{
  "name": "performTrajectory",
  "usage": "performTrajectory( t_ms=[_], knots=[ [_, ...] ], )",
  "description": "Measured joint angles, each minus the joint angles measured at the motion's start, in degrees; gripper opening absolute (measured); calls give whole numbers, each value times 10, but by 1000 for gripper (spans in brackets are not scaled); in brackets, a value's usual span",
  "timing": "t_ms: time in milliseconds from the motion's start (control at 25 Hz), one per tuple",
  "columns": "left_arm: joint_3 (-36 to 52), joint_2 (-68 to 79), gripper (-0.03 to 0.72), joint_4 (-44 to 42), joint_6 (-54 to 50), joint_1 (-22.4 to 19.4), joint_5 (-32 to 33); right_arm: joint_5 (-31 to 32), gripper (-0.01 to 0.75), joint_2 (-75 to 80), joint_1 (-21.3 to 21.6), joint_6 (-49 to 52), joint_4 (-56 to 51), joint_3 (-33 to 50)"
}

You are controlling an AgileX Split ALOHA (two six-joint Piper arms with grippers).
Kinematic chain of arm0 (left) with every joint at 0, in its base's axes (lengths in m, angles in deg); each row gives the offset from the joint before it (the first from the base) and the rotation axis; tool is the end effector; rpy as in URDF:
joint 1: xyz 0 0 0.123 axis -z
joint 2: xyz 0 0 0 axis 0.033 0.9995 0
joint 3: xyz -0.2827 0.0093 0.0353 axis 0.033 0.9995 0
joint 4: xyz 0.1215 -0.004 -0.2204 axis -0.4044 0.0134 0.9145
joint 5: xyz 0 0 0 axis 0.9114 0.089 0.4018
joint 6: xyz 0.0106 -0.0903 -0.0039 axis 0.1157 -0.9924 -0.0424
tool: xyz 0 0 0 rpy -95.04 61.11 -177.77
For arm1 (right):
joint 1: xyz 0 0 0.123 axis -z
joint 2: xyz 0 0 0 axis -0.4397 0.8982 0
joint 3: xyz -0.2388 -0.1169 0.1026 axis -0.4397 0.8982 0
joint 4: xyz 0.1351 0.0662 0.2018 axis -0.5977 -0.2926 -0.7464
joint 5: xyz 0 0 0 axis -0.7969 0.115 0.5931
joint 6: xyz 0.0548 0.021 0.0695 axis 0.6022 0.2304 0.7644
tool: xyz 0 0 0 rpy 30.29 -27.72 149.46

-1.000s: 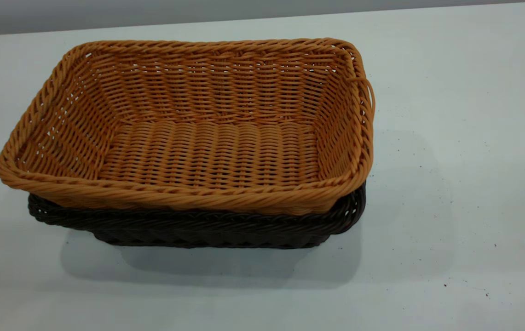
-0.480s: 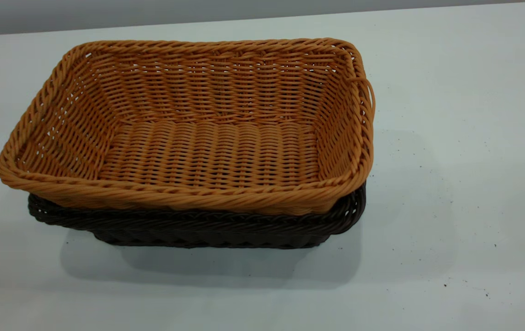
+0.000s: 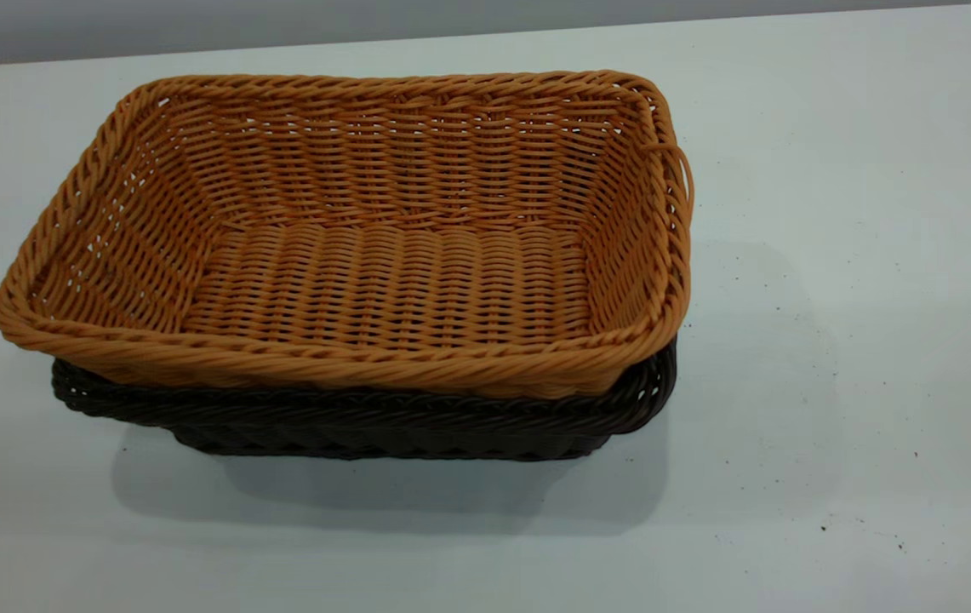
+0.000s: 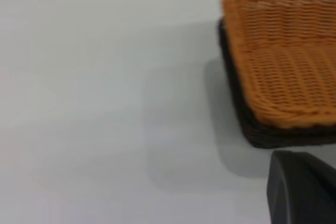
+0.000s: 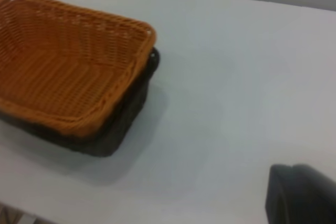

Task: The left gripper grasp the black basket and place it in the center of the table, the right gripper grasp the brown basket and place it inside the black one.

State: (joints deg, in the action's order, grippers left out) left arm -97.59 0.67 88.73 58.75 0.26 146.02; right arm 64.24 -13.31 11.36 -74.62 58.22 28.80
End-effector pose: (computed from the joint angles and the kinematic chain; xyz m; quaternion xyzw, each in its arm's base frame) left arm -0.0007 -0.0077 0.2624 0.0646 0.8665 -0.0309 0.4939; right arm -0.0047 0.0056 0.2738 -0.1503 0.8419 0.0839 0.5115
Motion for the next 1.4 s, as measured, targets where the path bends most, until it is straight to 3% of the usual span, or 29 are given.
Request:
performTrajectory(
  t_ms=[160, 720, 1400],
  knots=[
    [0, 0, -1, 0, 0, -37, 0, 0, 0, 0, 45, 0, 0, 0],
    [0, 0, -1, 0, 0, -37, 0, 0, 0, 0, 205, 1, 0, 0],
    [0, 0, -1, 0, 0, -37, 0, 0, 0, 0, 206, 1, 0, 0]
  ],
)
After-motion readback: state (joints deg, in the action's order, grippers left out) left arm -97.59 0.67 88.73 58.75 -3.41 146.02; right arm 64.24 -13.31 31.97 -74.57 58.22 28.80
